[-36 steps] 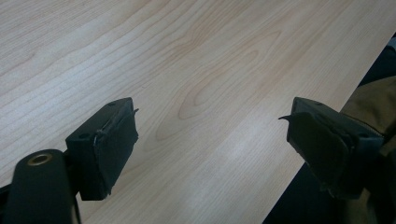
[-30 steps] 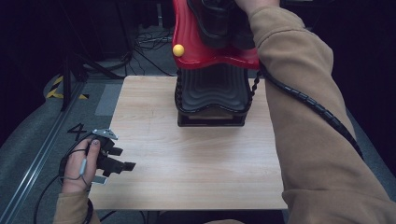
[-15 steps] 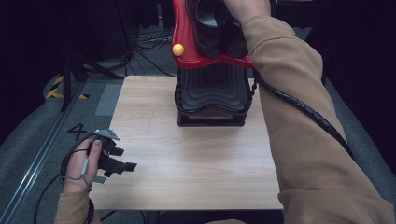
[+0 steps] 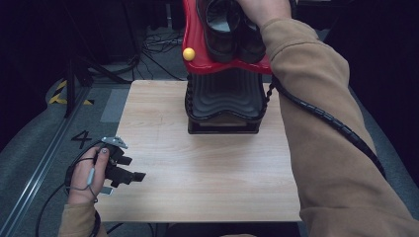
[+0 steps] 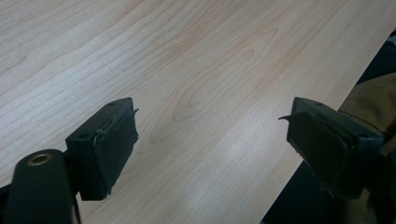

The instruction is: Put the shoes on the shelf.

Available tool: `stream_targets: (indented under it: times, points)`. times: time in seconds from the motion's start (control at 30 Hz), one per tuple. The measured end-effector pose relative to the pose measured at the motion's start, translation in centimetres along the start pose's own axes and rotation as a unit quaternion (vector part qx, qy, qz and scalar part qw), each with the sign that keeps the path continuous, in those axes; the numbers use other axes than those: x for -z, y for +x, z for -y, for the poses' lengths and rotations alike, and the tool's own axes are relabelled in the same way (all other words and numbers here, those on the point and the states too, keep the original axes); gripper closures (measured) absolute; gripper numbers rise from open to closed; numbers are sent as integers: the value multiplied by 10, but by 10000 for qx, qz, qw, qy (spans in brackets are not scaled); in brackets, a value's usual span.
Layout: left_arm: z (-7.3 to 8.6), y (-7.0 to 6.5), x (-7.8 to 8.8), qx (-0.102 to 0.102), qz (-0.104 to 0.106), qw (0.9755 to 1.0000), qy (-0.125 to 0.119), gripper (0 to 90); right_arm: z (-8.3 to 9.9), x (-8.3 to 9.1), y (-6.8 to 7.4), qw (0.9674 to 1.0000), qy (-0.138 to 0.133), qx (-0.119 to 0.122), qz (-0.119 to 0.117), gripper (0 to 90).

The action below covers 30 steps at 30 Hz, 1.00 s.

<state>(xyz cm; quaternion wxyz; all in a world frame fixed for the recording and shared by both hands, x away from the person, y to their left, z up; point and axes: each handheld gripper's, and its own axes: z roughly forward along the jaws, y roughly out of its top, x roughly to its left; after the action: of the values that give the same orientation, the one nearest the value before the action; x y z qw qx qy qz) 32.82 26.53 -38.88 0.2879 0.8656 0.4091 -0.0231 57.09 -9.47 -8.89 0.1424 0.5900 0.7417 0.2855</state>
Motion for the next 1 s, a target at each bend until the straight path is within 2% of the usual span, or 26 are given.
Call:
stream_targets:
  times: [0.17, 0.3, 0.4, 0.53, 0.67, 0.77, 0.97, 1.0]
  points:
    - [-1, -1, -1, -24, -4, 10000, 34, 166, 2, 4, -2, 9999, -69, 10, -126, 600]
    - [-1, -1, 0, -18, -13, 10000, 18, 167, 5, 12, -3, 9996, -151, 109, -211, 577]
    - [-1, -2, 0, -34, -16, 10000, 26, 167, 7, 21, -5, 9991, -229, 169, -312, 572]
    - [-2, -3, -1, -55, -24, 10000, 65, 167, 14, 44, -12, 9972, -408, 355, -511, 546]
    - [-2, -4, -2, -60, -37, 9999, 85, 167, 25, 65, -22, 9924, -574, 854, -678, 506]
    - [-1, -4, 0, -68, -80, 9999, 110, 167, 39, 78, -31, 9875, -559, 1215, -834, 491]
    - [2, -6, 6, -31, -163, 9998, 60, 167, 71, 100, -50, 9717, -688, 1844, -1306, 428]
    - [3, -7, 7, 24, -177, 9998, 27, 167, 76, 103, -53, 9703, -702, 1883, -1348, 421]
